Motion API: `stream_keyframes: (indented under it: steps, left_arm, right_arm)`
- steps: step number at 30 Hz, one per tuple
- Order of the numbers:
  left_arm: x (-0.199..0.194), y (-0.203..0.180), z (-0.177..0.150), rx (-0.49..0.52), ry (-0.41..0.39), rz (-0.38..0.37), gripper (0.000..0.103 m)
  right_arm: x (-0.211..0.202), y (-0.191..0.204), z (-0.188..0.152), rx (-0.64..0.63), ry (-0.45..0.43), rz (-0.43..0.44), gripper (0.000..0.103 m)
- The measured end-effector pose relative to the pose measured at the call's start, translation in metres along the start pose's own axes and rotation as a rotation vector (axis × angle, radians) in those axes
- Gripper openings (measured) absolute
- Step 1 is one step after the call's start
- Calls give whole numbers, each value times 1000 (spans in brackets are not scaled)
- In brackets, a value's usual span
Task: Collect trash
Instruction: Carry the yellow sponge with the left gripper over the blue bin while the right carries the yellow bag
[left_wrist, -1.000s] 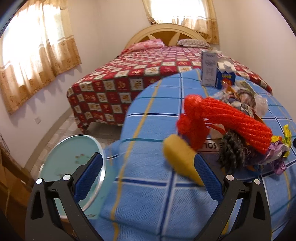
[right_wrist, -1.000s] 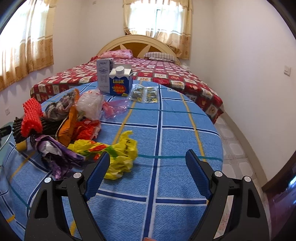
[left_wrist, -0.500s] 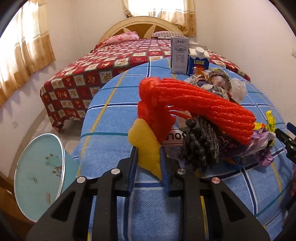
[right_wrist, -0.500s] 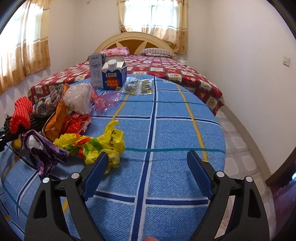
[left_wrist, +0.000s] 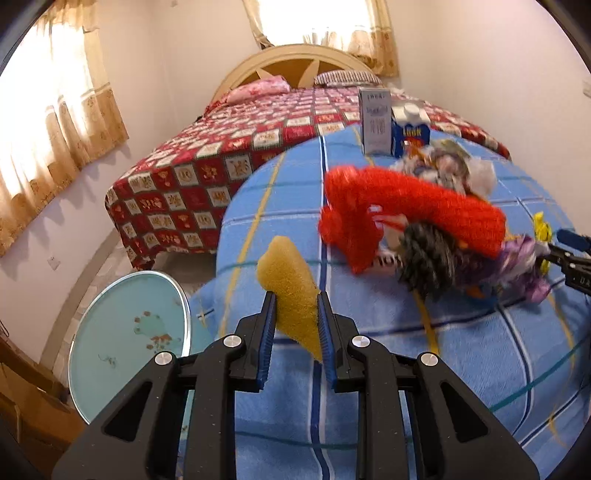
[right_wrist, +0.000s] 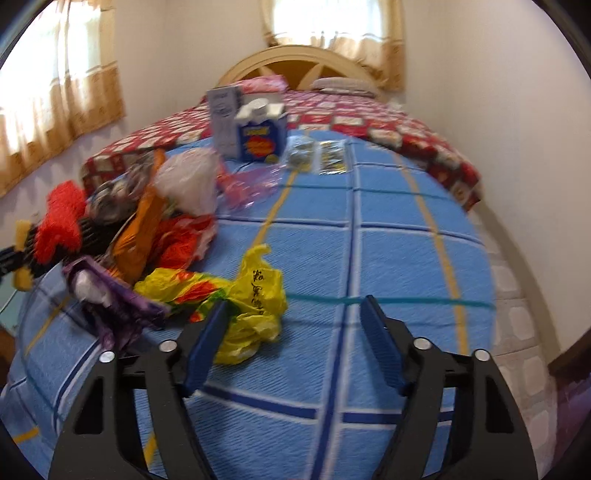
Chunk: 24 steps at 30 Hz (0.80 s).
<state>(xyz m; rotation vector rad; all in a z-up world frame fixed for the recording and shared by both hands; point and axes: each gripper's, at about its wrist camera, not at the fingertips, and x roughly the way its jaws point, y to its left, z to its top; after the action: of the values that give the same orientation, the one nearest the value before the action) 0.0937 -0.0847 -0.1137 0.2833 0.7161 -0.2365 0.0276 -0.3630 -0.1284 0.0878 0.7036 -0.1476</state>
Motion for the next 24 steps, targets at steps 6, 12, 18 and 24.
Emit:
stream_keyframes:
  steps: [6, 12, 18, 24]
  left_arm:
    - [-5, 6, 0, -8, -4, 1, 22]
    - [-14, 14, 3, -21, -18, 8, 23]
    - [-23, 28, 3, -26, -34, 36, 23]
    - [-32, 51, 4, -41, -54, 90, 23]
  right_arm:
    - [-3, 5, 0, 7, -4, 128, 28]
    - [-13, 7, 0, 1, -37, 112, 20]
    - [-30, -1, 12, -15, -101, 48, 18]
    - [-50, -14, 33, -8, -172, -34, 18]
